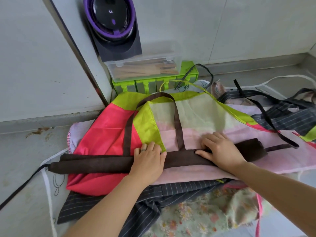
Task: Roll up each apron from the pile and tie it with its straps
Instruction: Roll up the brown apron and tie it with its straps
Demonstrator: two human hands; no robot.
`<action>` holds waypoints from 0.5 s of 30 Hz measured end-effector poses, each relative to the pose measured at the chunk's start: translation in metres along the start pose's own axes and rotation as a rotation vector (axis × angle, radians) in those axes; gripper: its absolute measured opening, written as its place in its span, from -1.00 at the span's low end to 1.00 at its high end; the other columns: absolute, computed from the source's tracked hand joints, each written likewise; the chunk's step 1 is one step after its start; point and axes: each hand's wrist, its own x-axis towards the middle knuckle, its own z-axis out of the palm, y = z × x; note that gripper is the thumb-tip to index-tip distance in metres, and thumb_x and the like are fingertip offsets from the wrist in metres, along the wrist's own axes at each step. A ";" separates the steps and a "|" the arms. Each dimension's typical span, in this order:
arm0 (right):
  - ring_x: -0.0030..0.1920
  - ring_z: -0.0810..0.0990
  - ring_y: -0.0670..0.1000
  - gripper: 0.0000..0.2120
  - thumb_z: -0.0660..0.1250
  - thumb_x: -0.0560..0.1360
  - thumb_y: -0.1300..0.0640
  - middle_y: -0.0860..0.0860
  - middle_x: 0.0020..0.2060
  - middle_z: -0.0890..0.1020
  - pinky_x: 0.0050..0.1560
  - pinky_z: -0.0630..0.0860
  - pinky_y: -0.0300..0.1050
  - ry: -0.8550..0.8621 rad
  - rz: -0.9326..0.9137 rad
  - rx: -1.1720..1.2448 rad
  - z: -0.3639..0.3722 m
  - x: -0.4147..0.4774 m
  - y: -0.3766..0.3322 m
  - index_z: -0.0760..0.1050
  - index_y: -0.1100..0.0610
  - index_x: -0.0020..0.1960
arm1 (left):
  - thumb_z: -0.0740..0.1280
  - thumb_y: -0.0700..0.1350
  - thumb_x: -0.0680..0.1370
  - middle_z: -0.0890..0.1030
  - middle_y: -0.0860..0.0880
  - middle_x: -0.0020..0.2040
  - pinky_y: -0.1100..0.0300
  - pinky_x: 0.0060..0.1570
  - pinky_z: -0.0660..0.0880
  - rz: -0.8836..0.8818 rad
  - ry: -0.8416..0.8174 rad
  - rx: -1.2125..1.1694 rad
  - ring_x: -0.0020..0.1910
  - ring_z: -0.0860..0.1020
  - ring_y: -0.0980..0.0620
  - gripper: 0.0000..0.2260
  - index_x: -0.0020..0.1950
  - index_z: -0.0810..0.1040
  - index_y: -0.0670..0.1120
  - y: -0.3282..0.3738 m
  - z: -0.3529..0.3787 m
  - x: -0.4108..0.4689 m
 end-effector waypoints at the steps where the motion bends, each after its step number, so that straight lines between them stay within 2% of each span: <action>1: -0.28 0.46 0.08 -0.50 0.07 0.55 -0.26 0.00 -0.28 0.54 -0.20 0.44 -0.08 0.007 -0.003 0.003 0.001 0.000 0.001 0.44 0.12 -0.30 | -0.05 0.06 0.67 0.41 0.05 0.04 0.05 0.10 0.23 -0.001 0.002 -0.042 0.13 0.38 -0.03 -0.76 0.06 0.35 -0.01 -0.001 0.000 0.000; 3: -0.28 0.45 0.08 -0.43 0.01 0.57 -0.27 0.01 -0.29 0.53 -0.21 0.43 -0.09 0.020 -0.014 0.002 0.001 0.001 0.001 0.45 0.12 -0.34 | -0.04 0.04 0.67 0.45 0.08 -0.06 0.05 0.08 0.23 0.000 -0.010 -0.086 0.07 0.44 -0.01 -0.80 0.04 0.32 0.01 -0.001 -0.004 0.002; 7: -0.28 0.43 0.05 -0.52 0.16 0.49 -0.23 0.00 -0.32 0.50 -0.26 0.42 -0.12 0.012 0.002 0.020 -0.002 0.003 0.001 0.44 0.13 -0.38 | -0.09 -0.03 0.67 0.51 0.02 0.03 0.02 -0.04 0.19 0.006 -0.059 -0.005 0.09 0.43 -0.03 -0.70 0.09 0.42 0.00 0.004 -0.013 0.010; 10: -0.31 0.44 0.04 -0.52 0.18 0.46 -0.24 -0.02 -0.36 0.50 -0.28 0.44 -0.12 -0.026 -0.010 0.065 -0.002 0.004 0.002 0.42 0.12 -0.40 | -0.11 0.00 0.67 0.46 -0.03 0.00 0.01 0.00 0.19 0.000 -0.177 -0.021 0.06 0.42 -0.08 -0.64 -0.02 0.46 -0.02 0.007 -0.020 0.019; 12: -0.31 0.43 0.03 -0.51 0.16 0.47 -0.28 -0.04 -0.36 0.49 -0.28 0.46 -0.11 -0.044 0.024 0.097 -0.005 0.006 0.001 0.40 0.10 -0.39 | -0.09 0.04 0.68 0.42 0.01 -0.10 0.03 0.03 0.21 0.049 -0.135 -0.038 -0.01 0.44 -0.07 -0.65 -0.13 0.40 0.00 0.005 -0.019 0.017; 15: -0.21 0.47 0.05 -0.66 0.22 0.47 -0.17 -0.04 -0.26 0.54 -0.14 0.42 -0.04 0.016 0.019 0.030 -0.015 0.014 -0.013 0.48 0.09 -0.26 | -0.03 0.04 0.68 0.38 0.06 -0.32 0.08 -0.07 0.19 0.145 0.030 -0.117 -0.21 0.43 -0.03 -0.66 -0.27 0.29 0.02 0.000 -0.013 0.008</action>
